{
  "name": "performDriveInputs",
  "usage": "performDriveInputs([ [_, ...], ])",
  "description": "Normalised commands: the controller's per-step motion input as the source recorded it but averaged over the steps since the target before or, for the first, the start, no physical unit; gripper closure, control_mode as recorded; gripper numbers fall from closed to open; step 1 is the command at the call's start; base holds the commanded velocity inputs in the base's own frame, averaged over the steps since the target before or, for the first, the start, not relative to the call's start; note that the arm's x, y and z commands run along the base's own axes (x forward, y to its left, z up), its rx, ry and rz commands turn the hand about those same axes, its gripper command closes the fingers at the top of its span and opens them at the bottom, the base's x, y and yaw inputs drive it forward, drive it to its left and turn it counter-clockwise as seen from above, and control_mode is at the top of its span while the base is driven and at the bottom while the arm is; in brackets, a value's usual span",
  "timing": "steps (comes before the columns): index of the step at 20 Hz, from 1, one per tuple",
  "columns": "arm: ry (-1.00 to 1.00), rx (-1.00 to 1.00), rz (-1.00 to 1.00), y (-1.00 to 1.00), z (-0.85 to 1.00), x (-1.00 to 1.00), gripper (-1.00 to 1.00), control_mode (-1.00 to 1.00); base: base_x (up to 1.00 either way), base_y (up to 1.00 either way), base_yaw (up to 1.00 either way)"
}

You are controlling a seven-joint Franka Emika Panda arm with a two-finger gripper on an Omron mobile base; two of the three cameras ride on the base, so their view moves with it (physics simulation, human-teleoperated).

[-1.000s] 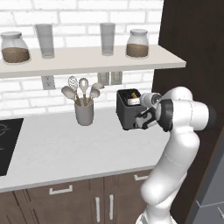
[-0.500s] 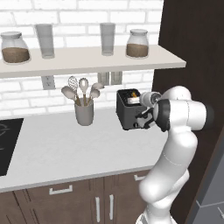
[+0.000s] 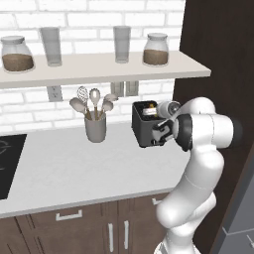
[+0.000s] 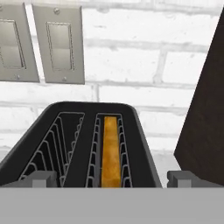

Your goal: Start the toaster. Once the lever pops up, take the bread to the plate on the dining counter.

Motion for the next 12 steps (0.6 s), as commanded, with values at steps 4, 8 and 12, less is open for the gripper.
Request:
performDriveInputs([
  [4, 0.0, 0.0, -0.05, 0.14, -0.13, 0.0, -1.0, -1.0, 0.0, 0.0, 0.0],
  [8, 0.0, 0.0, -0.04, 0.02, -0.25, 0.0, -1.0, -1.0, 0.0, 0.0, 0.0],
  [12, 0.0, 0.0, -0.01, 0.0, -0.25, 0.0, -1.0, -1.0, 0.0, 0.0, 0.0],
])
